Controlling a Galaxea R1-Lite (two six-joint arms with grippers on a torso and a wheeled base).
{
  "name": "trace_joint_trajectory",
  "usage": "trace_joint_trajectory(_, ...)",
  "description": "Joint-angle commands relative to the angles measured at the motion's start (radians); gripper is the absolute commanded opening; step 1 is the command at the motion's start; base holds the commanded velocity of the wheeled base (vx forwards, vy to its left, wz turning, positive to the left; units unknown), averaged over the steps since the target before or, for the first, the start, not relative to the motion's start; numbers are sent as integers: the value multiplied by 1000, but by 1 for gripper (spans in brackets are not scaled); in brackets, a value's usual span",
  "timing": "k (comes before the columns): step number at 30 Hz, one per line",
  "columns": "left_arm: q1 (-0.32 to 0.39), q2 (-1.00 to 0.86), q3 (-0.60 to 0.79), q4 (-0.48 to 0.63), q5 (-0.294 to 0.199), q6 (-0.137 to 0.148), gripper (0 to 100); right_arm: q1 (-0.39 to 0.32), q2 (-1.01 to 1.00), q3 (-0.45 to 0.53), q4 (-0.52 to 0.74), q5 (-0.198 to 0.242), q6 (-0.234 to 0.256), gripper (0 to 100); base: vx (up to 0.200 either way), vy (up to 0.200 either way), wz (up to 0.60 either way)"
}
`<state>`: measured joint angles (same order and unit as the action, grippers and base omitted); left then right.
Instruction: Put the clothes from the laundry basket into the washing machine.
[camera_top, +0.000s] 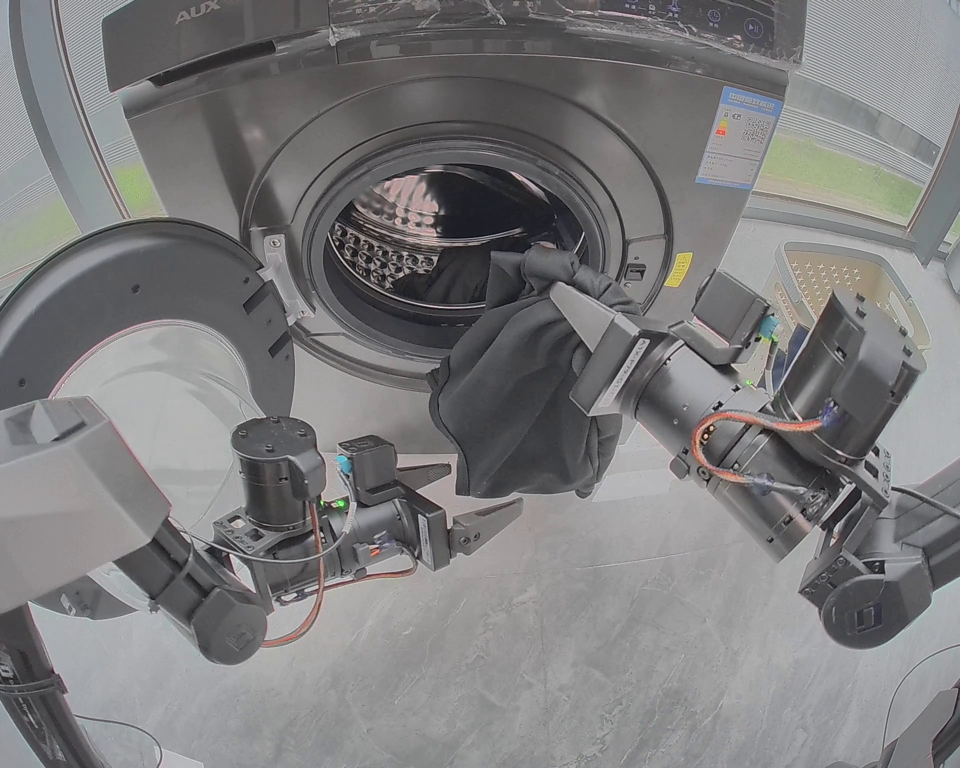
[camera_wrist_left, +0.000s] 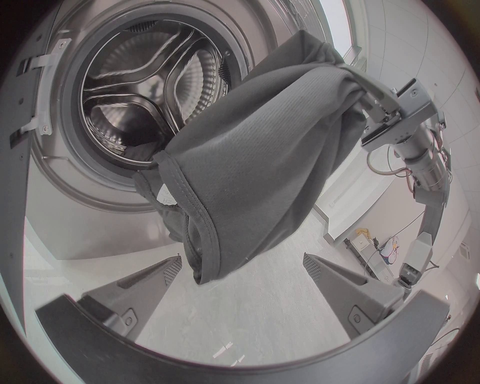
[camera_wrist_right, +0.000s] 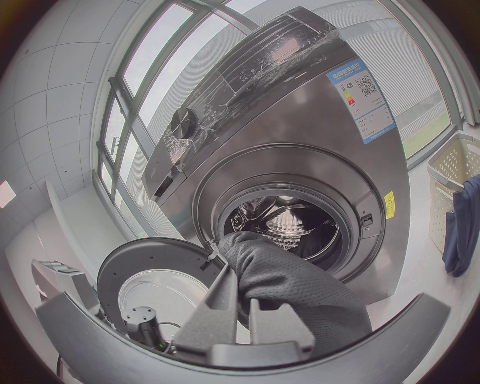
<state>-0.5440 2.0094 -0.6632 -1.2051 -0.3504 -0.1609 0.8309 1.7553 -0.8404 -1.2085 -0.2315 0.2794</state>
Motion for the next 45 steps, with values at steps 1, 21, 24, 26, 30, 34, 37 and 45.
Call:
trace_joint_trajectory(1,-2,124,-49,-67,4,0,100,7,-7,6,-2,0,1,0,0,0,0)
trace_joint_trajectory(21,-88,25,27,-180,42,-3,0,-12,-27,49,-2,15,1,0,0,0,0)
trace_joint_trajectory(24,-114,-26,70,-192,42,-3,0,-19,-23,66,0,26,1,0,0,0,0)
trace_joint_trajectory(26,-123,-58,86,-192,44,-5,0,-21,-23,83,0,41,0,0,0,0,0)
trace_joint_trajectory(30,-126,-116,88,-192,44,-9,0,-21,-23,118,0,47,-6,100,0,0,0)
trace_joint_trajectory(34,-119,-138,68,-192,47,-9,0,-22,-25,123,0,47,-6,100,0,0,0)
trace_joint_trajectory(37,-117,-136,27,-191,80,-17,0,-22,-28,150,0,46,-9,100,0,0,0)
trace_joint_trajectory(45,-117,-103,-87,-182,177,-31,0,-22,-63,231,0,44,-14,100,0,0,0)
